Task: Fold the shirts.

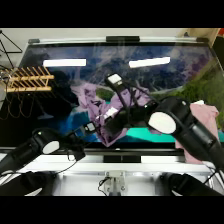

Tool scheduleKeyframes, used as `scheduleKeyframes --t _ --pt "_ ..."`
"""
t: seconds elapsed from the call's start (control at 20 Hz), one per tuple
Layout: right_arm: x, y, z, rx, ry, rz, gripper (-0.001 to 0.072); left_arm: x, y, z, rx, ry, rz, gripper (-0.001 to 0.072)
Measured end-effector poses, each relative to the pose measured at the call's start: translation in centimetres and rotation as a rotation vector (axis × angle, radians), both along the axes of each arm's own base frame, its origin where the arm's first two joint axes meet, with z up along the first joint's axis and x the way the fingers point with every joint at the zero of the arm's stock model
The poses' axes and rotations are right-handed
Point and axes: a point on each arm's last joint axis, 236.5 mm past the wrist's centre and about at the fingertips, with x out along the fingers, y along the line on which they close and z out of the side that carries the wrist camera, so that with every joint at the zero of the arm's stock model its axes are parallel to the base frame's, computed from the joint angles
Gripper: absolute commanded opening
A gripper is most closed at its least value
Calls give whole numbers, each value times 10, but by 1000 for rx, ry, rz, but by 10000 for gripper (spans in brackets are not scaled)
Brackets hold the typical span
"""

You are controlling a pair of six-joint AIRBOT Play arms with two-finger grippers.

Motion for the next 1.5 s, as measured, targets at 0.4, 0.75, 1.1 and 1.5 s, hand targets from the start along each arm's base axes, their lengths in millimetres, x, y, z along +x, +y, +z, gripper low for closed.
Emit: scheduleKeyframes --t 0.4,0.75,1.1,1.5 --pt "43 -109 46 -172 -182 -289 507 1 -2 -1 -11 9 39 52" --pt "62 -223 3 -262 21 -564 506 1 -4 0 -19 17 53 52" --pt "28 -137 -64 -146 176 -309 579 -1 -17 4 -82 47 120 52" --pt "19 -55 -105 -101 46 -146 579 -1 -20 -3 -81 70 142 52"
